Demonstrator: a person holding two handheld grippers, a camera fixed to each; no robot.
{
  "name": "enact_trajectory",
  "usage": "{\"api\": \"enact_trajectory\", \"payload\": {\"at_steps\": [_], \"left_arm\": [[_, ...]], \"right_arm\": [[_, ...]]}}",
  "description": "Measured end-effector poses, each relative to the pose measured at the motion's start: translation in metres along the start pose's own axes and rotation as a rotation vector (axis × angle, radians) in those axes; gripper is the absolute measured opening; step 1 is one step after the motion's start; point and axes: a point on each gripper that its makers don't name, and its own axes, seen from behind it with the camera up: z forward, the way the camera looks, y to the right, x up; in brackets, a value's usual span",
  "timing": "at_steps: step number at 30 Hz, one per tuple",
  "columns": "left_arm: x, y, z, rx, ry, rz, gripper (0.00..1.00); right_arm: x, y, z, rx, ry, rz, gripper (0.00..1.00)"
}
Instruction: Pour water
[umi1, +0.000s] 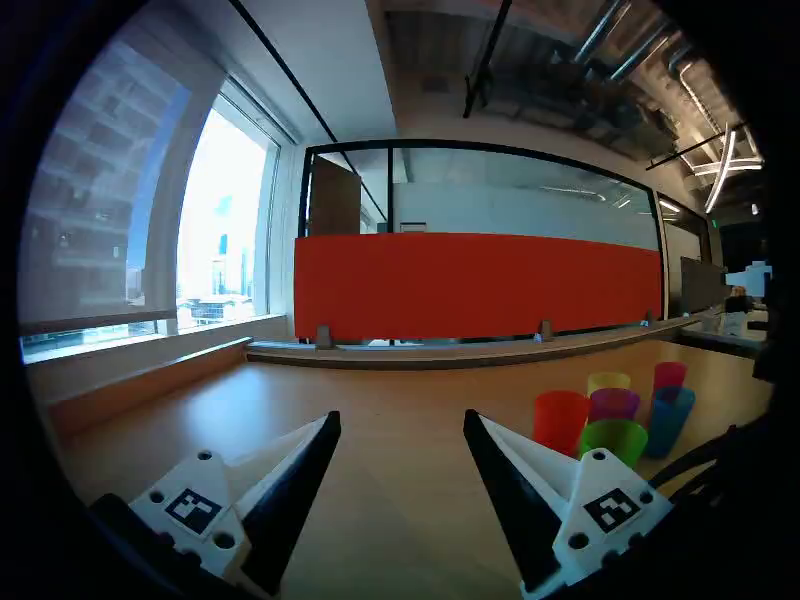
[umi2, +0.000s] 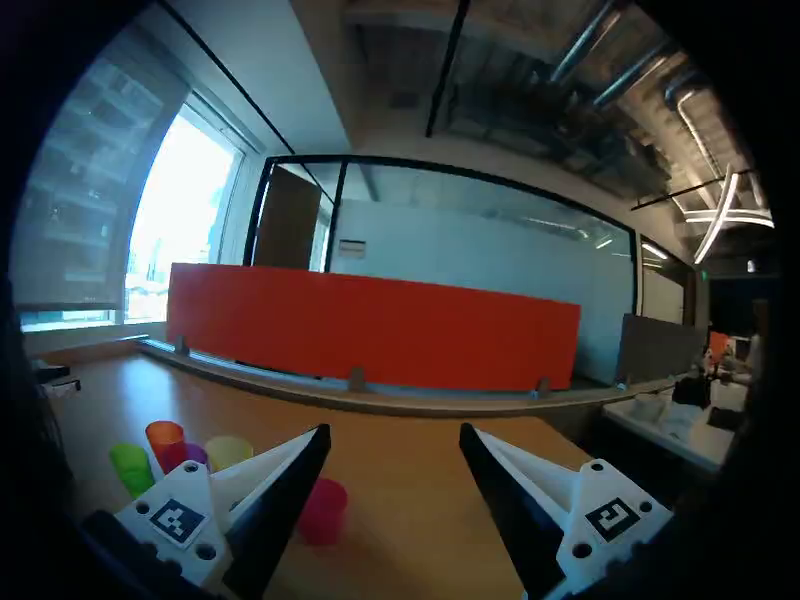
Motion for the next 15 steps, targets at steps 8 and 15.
{"api": "enact_trajectory", "payload": {"at_steps": [8, 15], "left_arm": [[0.0, 0.0, 0.0, 0.0, 0.0, 0.0, 0.91], [0.0, 0.0, 0.0, 0.0, 0.0, 0.0, 0.91]], "right_arm": [[-0.017, 0.004, 0.0, -0.011, 0.017, 0.032, 1.0], [-0.037, 0.008, 0.002, -0.041, 0.024, 0.004, 1.0]]}}
